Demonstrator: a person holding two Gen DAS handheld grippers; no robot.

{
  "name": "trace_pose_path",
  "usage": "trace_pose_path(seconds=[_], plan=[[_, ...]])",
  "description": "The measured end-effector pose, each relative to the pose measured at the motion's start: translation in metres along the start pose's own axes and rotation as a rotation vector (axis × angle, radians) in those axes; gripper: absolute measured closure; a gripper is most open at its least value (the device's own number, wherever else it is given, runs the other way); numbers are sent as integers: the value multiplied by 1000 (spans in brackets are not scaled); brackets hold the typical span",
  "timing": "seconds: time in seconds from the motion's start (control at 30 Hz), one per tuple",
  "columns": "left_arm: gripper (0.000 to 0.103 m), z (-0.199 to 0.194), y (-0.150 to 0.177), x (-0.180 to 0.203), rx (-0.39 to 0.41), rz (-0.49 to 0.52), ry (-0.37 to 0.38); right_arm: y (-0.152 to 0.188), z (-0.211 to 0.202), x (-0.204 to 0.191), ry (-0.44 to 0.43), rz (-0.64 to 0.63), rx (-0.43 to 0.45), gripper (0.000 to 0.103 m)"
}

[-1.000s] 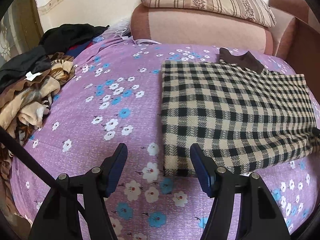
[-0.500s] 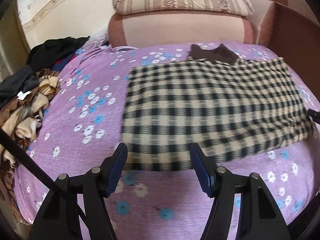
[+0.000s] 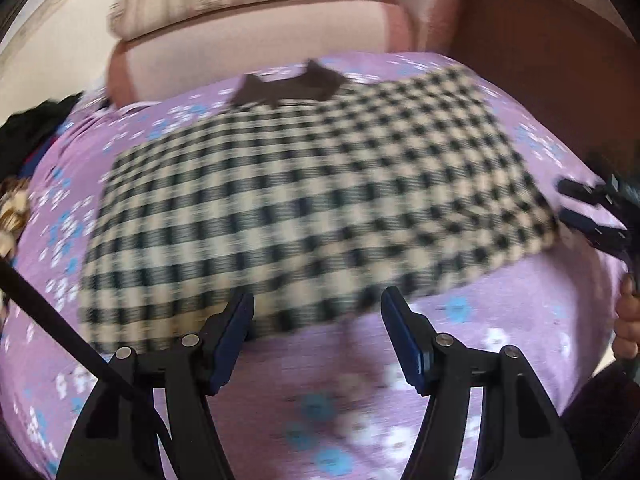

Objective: Fold large clothes

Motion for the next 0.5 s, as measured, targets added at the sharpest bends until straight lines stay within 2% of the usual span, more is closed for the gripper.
trace_pose_path(seconds=[0.1,0.2,0.37,0.43,0.47,0.5], plan=[[38,5,-5,28,3,39,55,-5,14,-5,-101,30,-41,39],[38,13,-15,39,14,35,49,-11,40,-20,-177,13,-110,39],[38,36,-28,34,-36,-28,43,-20,78,-43,-151,-42,-112,39],[38,33,-29,31,-37,-40,51,-24,89,-50,-134,-59,-114,39],[38,28,-29,28,-27,-47,57,-26,94,-53,-120,-59,-112,45],[38,23,-29,24,-19,-51,58,-27,99,-55,-106,-52,-108,60]])
Point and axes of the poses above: each gripper's, at about its wrist camera, not at the fingertips, and z roughly the way its jaws point, x to its right, y to its underside, the point moved 7 cm from there along z, roughly the way its jaws point, and after that the axes turned 4 degrees about -y, right-handed, at the moved point
